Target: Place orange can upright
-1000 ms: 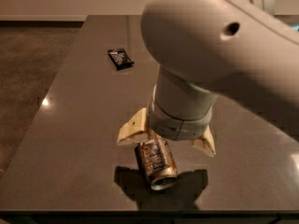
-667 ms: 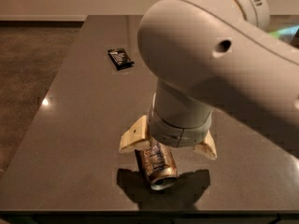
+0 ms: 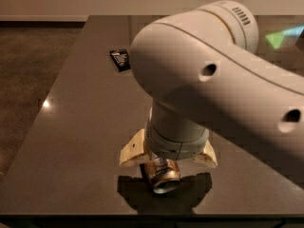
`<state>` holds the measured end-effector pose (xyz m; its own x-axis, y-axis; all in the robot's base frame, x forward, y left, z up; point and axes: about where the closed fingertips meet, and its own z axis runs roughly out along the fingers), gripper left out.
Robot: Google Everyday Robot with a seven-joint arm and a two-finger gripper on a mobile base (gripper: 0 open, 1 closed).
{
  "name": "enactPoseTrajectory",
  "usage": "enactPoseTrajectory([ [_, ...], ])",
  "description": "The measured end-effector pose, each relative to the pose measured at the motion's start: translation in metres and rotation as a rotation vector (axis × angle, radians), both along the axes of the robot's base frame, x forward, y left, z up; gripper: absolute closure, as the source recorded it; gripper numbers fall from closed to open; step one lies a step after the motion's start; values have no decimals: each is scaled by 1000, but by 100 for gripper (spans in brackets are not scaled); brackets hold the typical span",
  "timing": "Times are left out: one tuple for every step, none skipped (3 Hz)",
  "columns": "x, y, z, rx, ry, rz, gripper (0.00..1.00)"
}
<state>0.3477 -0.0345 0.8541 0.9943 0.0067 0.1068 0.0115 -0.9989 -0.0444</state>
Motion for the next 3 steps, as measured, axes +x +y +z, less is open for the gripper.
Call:
enactPoseTrajectory([
  [0,2,-2,-1,1,6,0],
  [4,3,-1,-3,7,7,18],
  [5,1,3,-7,11,16,41],
])
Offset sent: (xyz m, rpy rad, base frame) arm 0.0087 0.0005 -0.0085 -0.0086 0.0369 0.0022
